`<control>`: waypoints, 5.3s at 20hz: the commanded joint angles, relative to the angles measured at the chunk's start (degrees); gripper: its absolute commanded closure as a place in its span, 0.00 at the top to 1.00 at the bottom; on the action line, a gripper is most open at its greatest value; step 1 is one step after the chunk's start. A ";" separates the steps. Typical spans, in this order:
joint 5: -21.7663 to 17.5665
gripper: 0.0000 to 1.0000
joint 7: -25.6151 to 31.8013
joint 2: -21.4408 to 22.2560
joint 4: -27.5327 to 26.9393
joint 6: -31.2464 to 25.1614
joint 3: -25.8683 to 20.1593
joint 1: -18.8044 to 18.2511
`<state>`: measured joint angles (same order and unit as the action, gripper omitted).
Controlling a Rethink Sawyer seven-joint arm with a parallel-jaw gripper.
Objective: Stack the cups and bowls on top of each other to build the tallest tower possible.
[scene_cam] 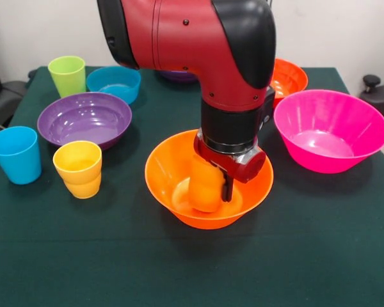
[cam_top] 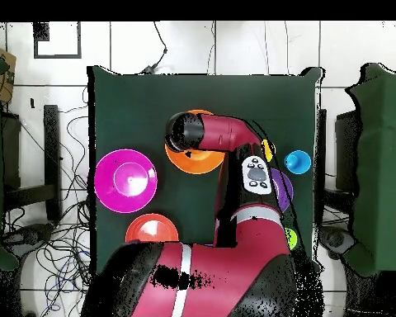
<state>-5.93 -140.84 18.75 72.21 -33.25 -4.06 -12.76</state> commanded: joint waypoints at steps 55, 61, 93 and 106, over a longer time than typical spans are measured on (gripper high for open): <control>0.09 0.00 -3.15 -0.93 10.96 7.28 -1.17 1.90; -0.11 0.00 -3.02 -1.15 10.70 8.82 -0.39 1.51; -1.92 0.00 1.13 -1.01 13.78 14.33 -0.85 -6.58; 0.62 0.00 -2.75 -4.02 10.06 14.53 -0.13 -2.78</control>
<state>-3.78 -140.84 21.51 82.94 -21.18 -2.91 -17.60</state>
